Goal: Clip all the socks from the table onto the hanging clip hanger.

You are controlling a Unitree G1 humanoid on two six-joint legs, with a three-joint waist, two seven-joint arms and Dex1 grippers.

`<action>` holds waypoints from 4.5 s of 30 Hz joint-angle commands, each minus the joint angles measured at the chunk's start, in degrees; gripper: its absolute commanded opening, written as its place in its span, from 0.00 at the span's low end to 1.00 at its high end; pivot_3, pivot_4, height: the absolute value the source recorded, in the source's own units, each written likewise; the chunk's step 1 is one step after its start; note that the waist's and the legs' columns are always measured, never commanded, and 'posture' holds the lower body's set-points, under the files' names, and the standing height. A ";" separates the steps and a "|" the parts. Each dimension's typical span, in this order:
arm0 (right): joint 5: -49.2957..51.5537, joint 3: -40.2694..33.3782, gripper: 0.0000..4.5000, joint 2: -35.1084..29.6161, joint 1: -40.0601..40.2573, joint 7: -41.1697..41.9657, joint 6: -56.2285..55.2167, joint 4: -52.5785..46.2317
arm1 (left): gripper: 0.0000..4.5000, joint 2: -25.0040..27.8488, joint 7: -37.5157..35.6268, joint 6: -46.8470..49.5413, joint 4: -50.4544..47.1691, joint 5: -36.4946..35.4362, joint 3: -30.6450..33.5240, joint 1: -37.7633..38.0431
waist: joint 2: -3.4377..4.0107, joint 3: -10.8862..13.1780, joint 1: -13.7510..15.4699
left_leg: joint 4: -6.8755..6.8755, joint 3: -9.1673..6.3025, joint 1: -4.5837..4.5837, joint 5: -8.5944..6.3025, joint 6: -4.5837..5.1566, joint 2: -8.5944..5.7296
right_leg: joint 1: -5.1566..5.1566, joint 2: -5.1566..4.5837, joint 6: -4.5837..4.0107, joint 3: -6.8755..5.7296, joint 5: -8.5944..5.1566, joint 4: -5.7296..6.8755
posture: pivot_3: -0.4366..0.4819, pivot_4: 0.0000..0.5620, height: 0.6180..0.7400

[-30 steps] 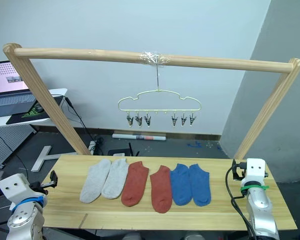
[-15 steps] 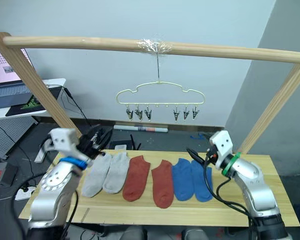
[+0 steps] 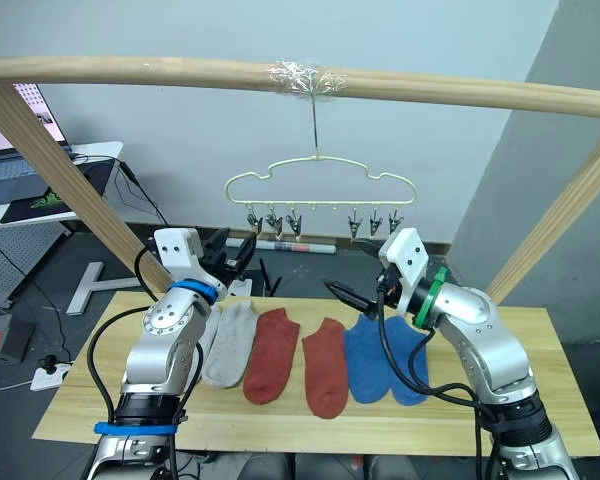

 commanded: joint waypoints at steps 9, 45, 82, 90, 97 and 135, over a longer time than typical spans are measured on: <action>1.93 -0.74 1.00 0.34 -3.98 0.32 2.04 -2.39 | 0.59 -1.20 -0.04 -4.23 4.63 1.09 0.41 -6.65 | -0.02 1.05 -0.06 | 0.18 -0.07 -0.10 0.01 0.00 0.00 | 0.00 0.00 0.04 -0.06 0.01 0.03 | 0.55 0.30 1.00; 2.19 -1.80 1.00 -0.03 -5.74 0.62 2.14 -0.70 | 0.10 -1.67 -1.18 -8.59 8.70 0.69 1.01 -10.02 | -0.01 1.33 -0.05 | 0.19 -0.45 -0.31 0.02 0.00 0.01 | -0.09 0.00 0.04 -0.41 0.02 0.05 | 0.56 0.29 1.00; -22.75 4.30 0.59 -0.12 4.74 -8.86 -15.60 51.33 | 0.00 -1.44 -0.28 -6.40 5.74 1.60 0.78 -6.30 | 0.31 2.03 -1.41 | 0.76 -0.59 -0.18 0.02 0.02 -0.03 | 0.31 0.04 0.51 -0.40 -0.01 0.06 | 0.60 0.34 1.00; -23.59 4.21 0.00 -4.95 9.13 -4.41 -19.53 42.03 | 0.00 -0.83 -2.57 -1.83 3.07 -2.35 2.35 -4.18 | 0.34 2.05 -1.30 | 0.79 -0.59 -0.19 0.02 0.01 -0.03 | 0.33 0.03 0.54 -0.39 -0.02 0.06 | 0.60 0.33 1.00; -11.52 2.88 0.00 -7.38 11.21 5.65 -5.34 13.45 | 0.00 -0.63 -5.95 21.27 -3.64 -23.51 10.27 -1.92 | 0.52 2.43 -3.00 | 0.72 -0.69 -0.19 0.01 0.02 0.00 | 0.24 0.10 0.55 -0.38 -0.03 0.15 | 0.60 0.32 1.00; 11.78 0.86 0.00 17.53 -7.19 -2.09 23.29 12.02 | 0.26 -0.24 1.31 41.75 -16.98 -56.92 15.47 2.65 | 0.37 3.01 -1.32 | 0.61 -1.52 -0.53 -0.04 -0.10 -0.01 | 0.19 0.03 0.33 -1.25 -0.16 0.04 | 0.65 0.31 1.00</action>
